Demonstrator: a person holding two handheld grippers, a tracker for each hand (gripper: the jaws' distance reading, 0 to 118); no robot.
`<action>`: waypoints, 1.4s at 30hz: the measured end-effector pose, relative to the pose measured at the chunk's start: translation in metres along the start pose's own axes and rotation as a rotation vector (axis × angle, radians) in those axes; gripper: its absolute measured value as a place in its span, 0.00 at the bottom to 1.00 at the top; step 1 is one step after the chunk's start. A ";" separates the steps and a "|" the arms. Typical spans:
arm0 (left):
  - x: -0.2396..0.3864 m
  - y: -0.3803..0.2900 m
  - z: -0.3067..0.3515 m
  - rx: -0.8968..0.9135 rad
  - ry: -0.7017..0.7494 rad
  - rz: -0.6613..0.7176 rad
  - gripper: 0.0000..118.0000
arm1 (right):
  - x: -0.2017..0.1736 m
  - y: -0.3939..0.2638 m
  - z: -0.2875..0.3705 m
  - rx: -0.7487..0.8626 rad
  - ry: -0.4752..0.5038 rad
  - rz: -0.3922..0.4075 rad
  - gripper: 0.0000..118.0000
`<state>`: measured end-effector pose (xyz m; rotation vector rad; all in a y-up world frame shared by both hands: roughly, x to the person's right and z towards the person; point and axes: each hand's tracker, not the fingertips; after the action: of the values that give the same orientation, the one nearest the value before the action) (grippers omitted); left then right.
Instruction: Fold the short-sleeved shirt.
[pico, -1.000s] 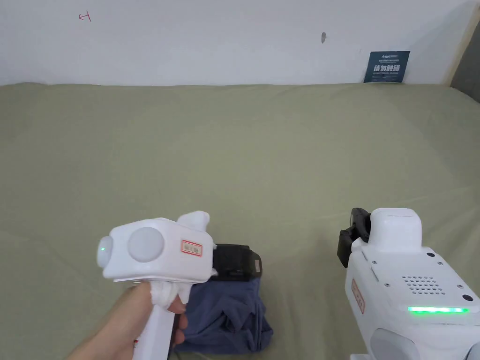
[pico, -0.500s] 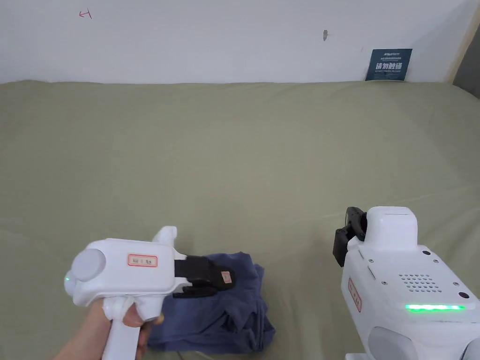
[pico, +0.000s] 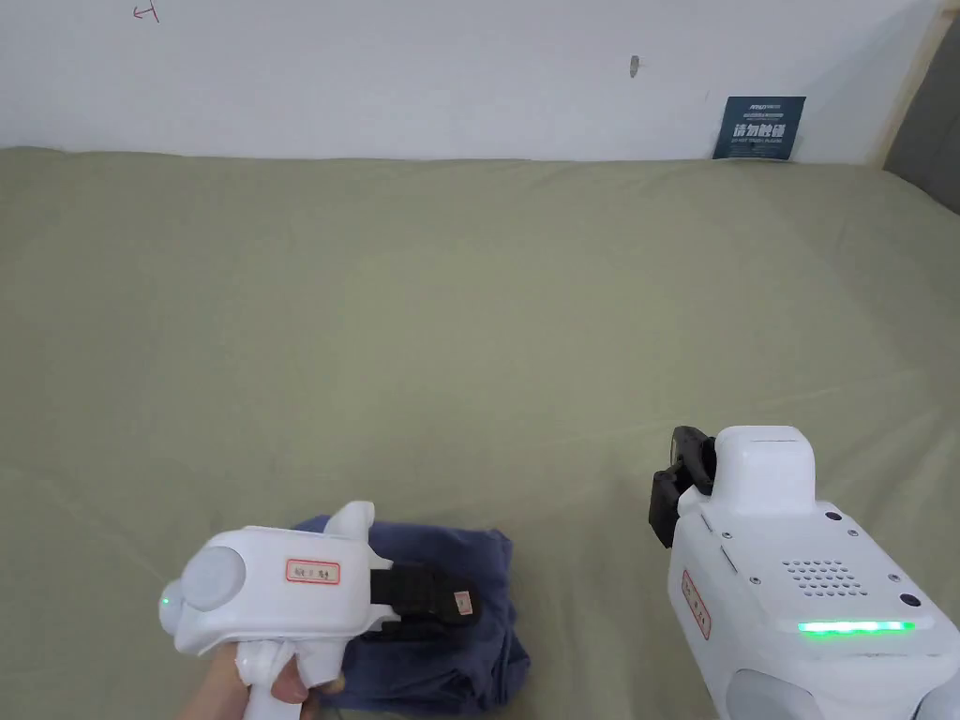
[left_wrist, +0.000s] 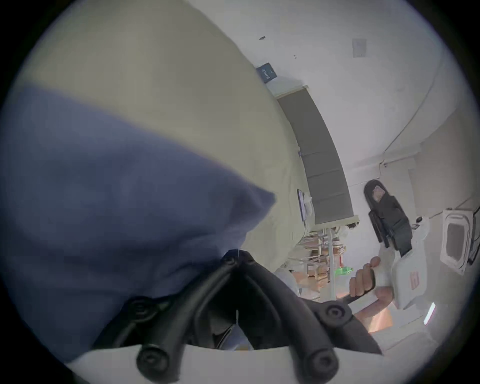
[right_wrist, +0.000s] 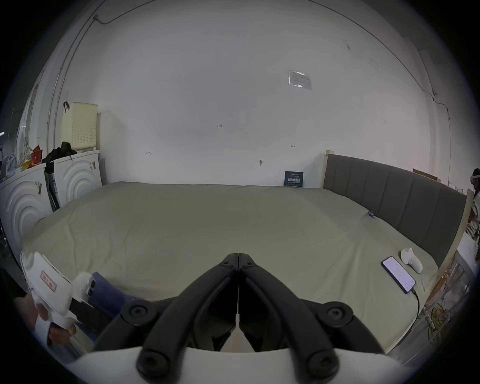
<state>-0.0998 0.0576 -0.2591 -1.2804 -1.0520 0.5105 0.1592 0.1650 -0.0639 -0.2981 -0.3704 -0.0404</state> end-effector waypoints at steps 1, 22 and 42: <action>0.002 0.003 0.011 0.017 -0.010 0.003 0.00 | -0.003 0.000 0.000 -0.004 0.017 -0.002 0.01; -0.056 0.020 0.138 0.132 0.217 0.034 0.01 | -0.048 -0.116 -0.140 -0.888 0.943 -0.683 0.01; -0.069 0.041 0.066 -0.027 0.143 -0.002 0.35 | -0.033 -0.139 -0.158 -0.961 0.995 -0.896 0.01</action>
<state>-0.1794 0.0470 -0.3260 -1.3196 -0.9432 0.3982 0.1710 -0.0153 -0.1777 -0.9777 0.5756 -1.2291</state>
